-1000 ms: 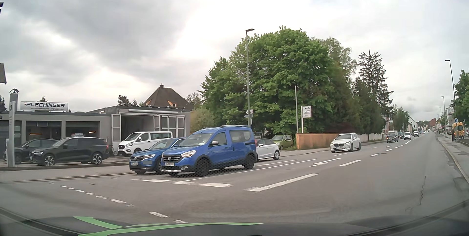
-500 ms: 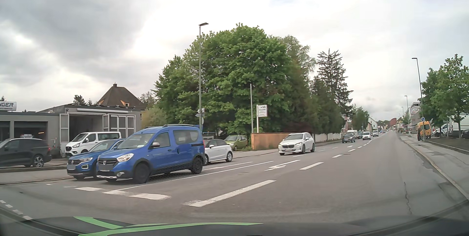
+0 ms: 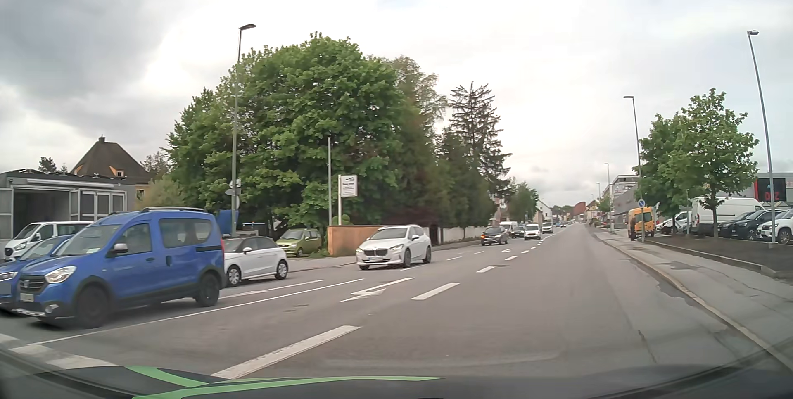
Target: Follow the waypoints while adhering to traffic rules and regulations
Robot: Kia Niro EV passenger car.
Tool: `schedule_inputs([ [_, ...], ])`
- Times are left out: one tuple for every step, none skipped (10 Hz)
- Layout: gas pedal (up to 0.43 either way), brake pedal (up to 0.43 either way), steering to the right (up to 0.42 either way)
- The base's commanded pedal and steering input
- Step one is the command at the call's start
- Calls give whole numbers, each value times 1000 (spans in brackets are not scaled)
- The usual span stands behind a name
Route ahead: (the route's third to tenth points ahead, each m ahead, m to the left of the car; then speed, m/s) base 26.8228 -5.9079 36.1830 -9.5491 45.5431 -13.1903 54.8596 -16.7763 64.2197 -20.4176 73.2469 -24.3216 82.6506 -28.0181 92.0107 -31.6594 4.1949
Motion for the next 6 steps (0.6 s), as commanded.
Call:
schedule_inputs([
  [350, 0, 362],
  [358, 0, 335],
  [370, 0, 310],
  [370, 0, 281],
  [370, 0, 256],
  [378, 0, 229],
])
